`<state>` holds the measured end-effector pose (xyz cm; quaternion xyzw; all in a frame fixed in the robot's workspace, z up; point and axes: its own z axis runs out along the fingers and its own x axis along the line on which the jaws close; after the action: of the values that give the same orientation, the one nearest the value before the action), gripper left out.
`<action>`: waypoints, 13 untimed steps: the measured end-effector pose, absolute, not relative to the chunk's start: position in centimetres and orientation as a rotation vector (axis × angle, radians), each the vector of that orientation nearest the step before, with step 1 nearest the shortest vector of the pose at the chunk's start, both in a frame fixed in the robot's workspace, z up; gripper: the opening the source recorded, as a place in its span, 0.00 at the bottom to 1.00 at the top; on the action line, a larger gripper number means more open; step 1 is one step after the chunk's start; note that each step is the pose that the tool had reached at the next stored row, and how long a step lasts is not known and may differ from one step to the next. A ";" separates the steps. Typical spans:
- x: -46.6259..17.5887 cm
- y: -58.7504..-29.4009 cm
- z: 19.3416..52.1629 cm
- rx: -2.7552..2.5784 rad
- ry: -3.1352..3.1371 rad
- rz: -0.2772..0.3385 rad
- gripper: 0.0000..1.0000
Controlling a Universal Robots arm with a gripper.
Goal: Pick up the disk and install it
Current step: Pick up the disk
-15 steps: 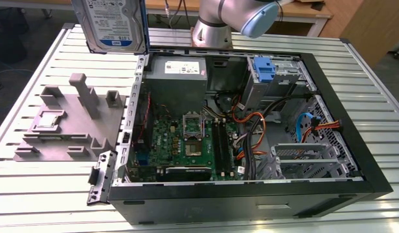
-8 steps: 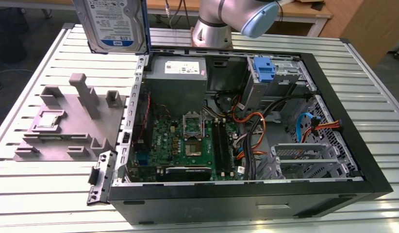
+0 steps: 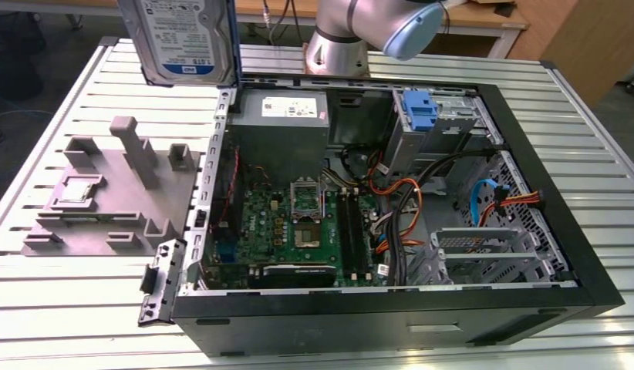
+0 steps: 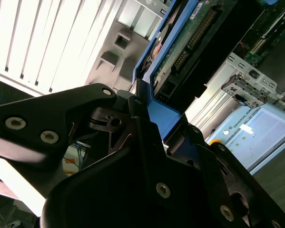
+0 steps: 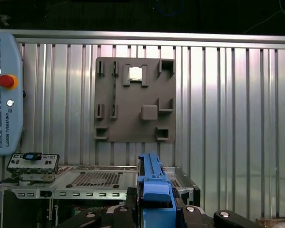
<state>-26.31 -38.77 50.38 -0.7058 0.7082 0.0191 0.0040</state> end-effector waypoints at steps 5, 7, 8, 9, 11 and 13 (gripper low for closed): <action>-26.0 -38.9 50.4 -2.212 2.219 0.060 0.37; -25.7 -38.9 50.4 -2.212 2.219 0.060 0.37; -25.5 -38.9 50.4 -2.212 2.219 0.060 0.37; -25.3 -38.9 50.4 -2.212 2.219 0.060 0.37; -25.0 -38.9 50.4 -2.212 2.219 0.060 0.37; -24.9 -38.9 50.4 -2.212 2.219 0.060 0.37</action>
<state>-24.92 -38.90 50.37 -0.7058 0.7082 0.0190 0.0040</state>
